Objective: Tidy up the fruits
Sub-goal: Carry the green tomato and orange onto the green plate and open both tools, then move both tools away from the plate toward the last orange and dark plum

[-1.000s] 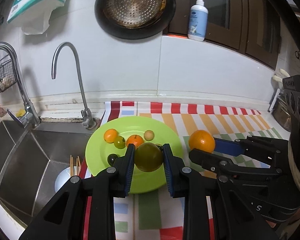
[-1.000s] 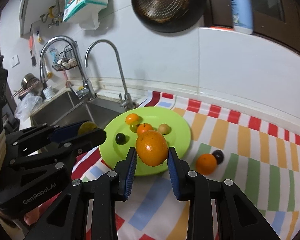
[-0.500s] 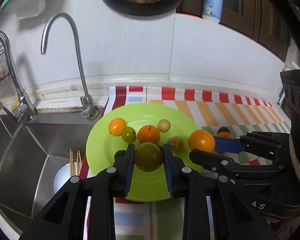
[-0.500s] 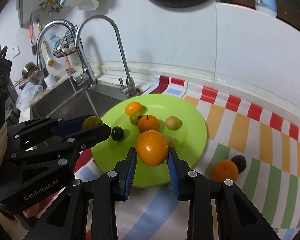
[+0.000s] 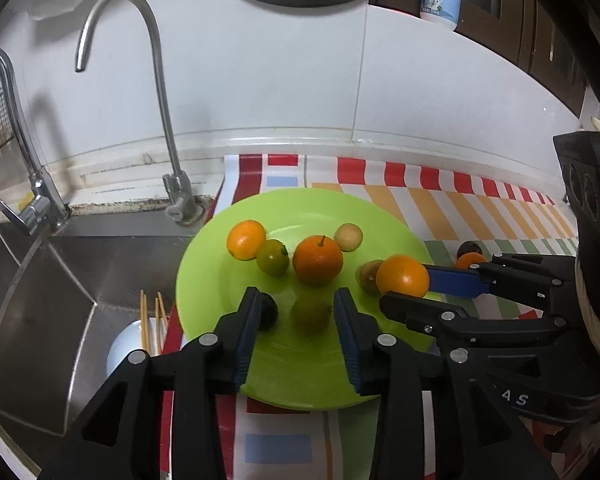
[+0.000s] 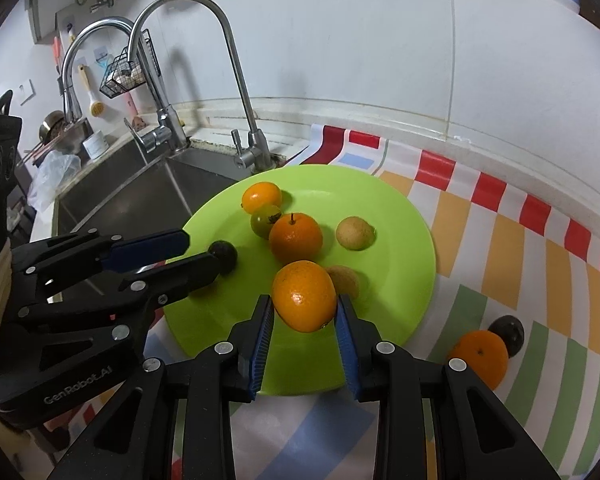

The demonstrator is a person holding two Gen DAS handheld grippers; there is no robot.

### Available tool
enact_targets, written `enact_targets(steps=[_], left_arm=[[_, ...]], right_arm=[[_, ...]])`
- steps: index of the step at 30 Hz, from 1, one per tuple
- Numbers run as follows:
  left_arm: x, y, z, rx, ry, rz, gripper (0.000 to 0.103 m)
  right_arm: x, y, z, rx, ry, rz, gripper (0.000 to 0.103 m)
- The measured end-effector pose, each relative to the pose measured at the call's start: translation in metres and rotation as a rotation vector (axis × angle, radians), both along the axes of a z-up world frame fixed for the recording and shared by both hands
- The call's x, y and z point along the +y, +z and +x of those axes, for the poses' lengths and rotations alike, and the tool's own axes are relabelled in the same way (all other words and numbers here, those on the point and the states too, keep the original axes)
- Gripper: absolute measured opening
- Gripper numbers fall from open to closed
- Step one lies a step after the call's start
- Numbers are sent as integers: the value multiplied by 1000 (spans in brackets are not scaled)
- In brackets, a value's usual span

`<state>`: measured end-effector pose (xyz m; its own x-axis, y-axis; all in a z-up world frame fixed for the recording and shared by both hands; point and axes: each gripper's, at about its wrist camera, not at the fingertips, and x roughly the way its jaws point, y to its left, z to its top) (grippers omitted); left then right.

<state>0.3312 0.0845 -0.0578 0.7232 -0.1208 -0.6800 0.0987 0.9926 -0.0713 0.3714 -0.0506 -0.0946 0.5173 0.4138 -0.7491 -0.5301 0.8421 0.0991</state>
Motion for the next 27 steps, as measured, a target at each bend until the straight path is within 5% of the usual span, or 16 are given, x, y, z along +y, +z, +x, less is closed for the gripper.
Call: enact_targets(steps=[8,20,27], left_arm=[[4,19,-19,-40,48,6,46],[-28,56,-56,-146,6,19,64],[-54,70,-69,-214,-21,24,72]], right_arm=[[-13,18,-11,-51,-38,9,38],[-56,67,-62,-195,-138,35,55],[-85,81,-79,-242,-192,22,55]])
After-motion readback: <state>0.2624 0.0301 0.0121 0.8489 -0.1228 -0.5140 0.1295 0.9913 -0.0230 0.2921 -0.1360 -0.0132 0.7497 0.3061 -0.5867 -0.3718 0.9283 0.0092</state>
